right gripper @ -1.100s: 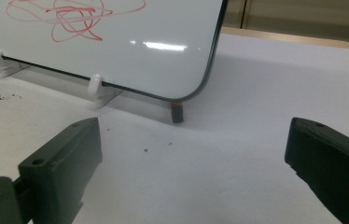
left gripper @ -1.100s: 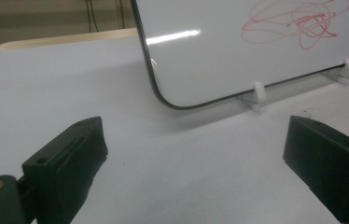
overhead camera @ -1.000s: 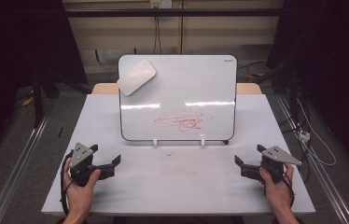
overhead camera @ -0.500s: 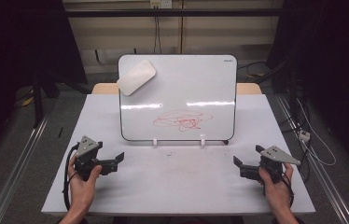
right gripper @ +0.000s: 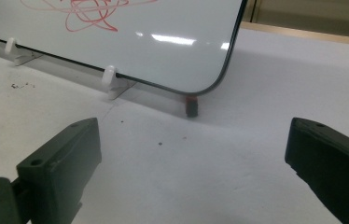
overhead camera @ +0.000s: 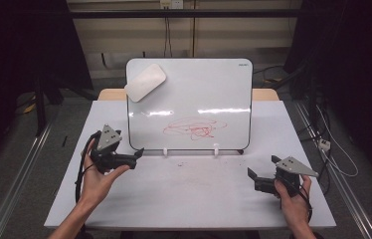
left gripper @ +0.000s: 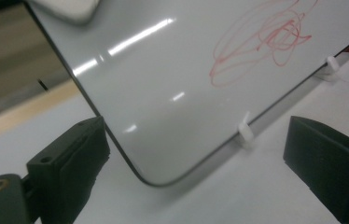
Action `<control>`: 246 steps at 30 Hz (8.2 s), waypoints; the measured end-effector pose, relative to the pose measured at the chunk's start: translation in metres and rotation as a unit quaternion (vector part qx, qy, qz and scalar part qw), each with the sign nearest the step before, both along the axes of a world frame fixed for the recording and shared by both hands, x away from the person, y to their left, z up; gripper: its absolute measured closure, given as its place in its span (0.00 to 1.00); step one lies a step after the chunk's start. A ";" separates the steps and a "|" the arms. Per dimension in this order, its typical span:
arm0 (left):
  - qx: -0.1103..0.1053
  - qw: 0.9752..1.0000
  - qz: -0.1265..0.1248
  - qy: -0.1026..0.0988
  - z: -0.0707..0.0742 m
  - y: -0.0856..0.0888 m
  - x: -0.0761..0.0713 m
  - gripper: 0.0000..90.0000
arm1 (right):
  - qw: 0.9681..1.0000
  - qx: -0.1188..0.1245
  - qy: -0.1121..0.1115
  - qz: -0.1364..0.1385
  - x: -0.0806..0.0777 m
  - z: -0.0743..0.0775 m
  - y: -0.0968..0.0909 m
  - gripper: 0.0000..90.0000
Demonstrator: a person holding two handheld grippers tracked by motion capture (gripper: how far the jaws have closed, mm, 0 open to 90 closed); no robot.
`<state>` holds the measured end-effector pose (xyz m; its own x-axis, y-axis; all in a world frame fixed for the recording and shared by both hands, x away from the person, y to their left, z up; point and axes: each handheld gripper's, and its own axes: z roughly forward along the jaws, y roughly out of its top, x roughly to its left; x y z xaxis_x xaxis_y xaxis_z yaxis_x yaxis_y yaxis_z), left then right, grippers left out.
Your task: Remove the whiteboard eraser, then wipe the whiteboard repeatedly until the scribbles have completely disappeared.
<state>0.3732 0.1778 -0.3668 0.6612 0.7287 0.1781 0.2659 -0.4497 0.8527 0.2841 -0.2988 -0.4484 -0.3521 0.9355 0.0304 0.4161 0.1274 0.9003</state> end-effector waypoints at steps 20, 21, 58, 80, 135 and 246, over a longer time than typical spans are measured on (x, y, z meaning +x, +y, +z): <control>0.028 0.998 0.006 -0.058 0.041 -0.013 0.060 0.10 | 1.000 -0.004 0.002 0.007 0.004 -0.002 0.004 0.04; 0.037 0.998 0.005 -0.059 0.043 -0.013 0.064 0.10 | 1.000 -0.004 0.002 0.007 0.004 -0.002 0.004 0.04; 0.123 0.987 0.000 -0.103 0.062 -0.059 0.143 0.27 | 1.000 -0.001 0.009 0.005 0.004 -0.004 0.002 0.04; 0.148 0.985 -0.017 -0.091 0.064 -0.059 0.149 0.33 | 1.000 -0.003 0.013 0.013 0.004 -0.005 0.004 0.04; 0.008 0.998 -0.036 -0.054 0.054 -0.031 0.102 0.34 | 1.000 -0.003 0.016 0.007 0.006 -0.005 0.004 0.04; 0.183 0.975 -0.064 -0.111 -0.045 -0.131 0.045 0.35 | 0.999 -0.002 0.016 0.029 0.010 -0.006 0.009 0.04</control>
